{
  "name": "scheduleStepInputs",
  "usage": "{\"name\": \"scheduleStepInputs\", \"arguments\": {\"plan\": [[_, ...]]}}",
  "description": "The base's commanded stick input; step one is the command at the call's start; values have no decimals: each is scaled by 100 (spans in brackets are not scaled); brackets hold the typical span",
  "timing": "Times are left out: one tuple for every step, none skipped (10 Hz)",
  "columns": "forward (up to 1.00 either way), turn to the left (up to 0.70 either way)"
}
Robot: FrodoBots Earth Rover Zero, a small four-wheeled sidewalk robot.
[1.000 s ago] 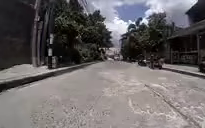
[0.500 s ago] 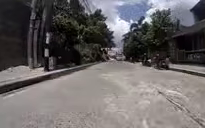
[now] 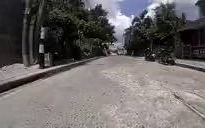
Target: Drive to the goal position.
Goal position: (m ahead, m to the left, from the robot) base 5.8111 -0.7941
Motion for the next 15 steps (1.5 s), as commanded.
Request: {"name": "scheduleStepInputs", "arguments": {"plan": [[100,5],[100,5],[100,5],[100,5],[100,5],[100,5],[100,5],[100,5],[100,5],[100,5],[100,5],[100,5],[100,-3],[100,-12],[100,-21]]}}
